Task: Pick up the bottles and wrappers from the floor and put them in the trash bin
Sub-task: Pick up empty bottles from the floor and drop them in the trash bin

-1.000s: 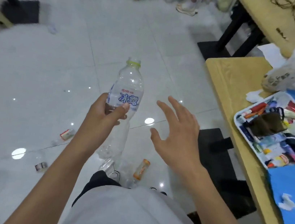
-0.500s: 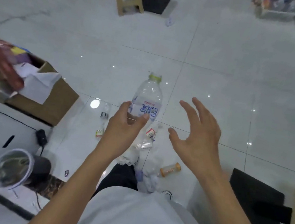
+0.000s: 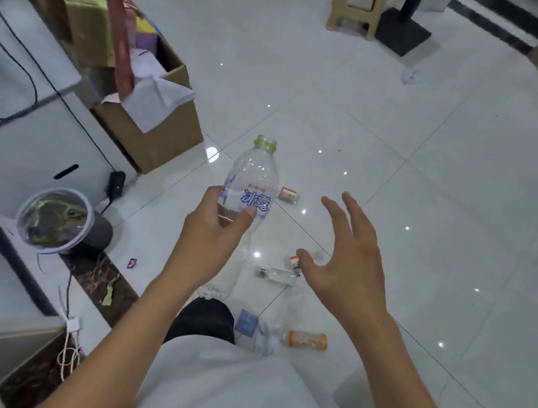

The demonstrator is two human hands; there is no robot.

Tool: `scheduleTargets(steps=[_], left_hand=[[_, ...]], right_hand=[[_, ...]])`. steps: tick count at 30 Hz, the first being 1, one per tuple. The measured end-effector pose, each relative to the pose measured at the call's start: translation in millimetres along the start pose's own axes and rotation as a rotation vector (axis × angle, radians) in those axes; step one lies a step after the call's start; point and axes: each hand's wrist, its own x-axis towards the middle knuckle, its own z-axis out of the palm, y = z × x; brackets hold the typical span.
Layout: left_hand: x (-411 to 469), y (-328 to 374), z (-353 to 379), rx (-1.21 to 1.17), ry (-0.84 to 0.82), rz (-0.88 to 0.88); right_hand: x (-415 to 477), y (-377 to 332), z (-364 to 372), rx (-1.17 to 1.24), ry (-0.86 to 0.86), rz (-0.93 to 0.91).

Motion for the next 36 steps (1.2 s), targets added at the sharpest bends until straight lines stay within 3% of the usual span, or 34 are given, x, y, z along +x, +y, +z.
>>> scheduleTargets(steps=[9, 18, 28, 36], left_hand=[[77, -47, -139, -0.031, 0.25, -0.129], [98, -81, -250, -0.146, 0.48, -0.182], [54, -106, -317, -0.242, 0.82, -0.281], [10, -115, -323, -0.274, 1.069, -0.393]], right_hand=[[104, -114, 71, -0.038, -0.168, -0.159], [166, -225, 140, -0.091, -0.307, -0.394], [188, -295, 194, -0.091, -0.456, -0.634], [191, -353, 231, -0.1, -0.619, -0.916]])
